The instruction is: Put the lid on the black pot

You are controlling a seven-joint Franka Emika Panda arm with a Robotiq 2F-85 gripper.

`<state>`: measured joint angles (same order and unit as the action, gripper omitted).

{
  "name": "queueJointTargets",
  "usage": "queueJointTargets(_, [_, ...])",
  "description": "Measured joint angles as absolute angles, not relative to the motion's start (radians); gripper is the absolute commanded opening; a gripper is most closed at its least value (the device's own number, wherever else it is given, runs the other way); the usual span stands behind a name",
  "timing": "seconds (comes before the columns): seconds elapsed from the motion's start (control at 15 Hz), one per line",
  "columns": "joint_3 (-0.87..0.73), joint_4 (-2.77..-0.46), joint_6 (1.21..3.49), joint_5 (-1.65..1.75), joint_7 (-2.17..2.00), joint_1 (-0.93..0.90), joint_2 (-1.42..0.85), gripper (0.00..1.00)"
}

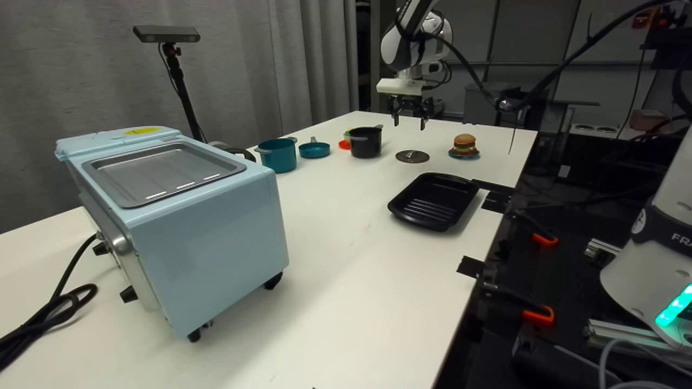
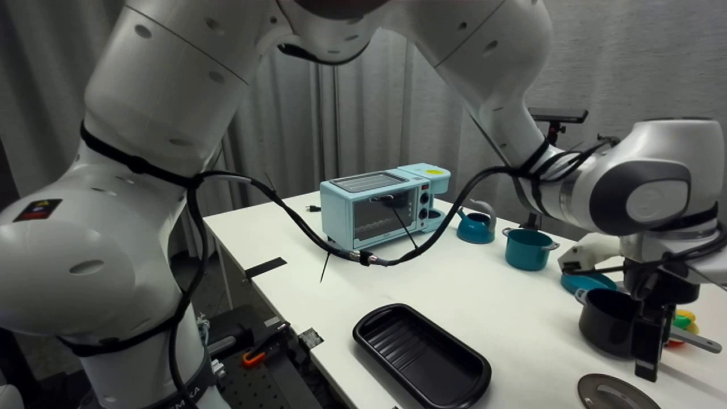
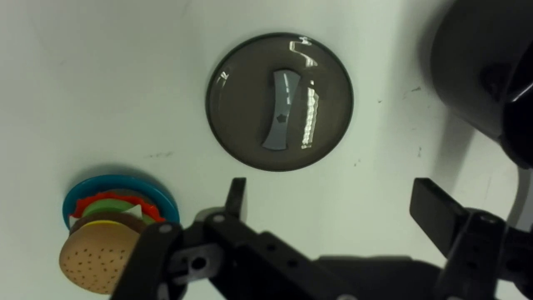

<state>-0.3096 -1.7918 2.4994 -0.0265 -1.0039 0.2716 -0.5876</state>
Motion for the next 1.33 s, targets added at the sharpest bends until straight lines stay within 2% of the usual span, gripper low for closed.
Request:
queueJointTargets(0.4, [-0.335, -1.72, 2.531, -0.03, -1.004, 0.296, -0.722, 1.0])
queueJointTargets(0.93, [-0.349, -1.717, 2.528, -0.032, -0.974, 0.297, -0.737, 1.0])
queueJointTargets(1.33, [-0.335, -1.716, 2.373, -0.053, -0.891, 0.297, -0.717, 1.0])
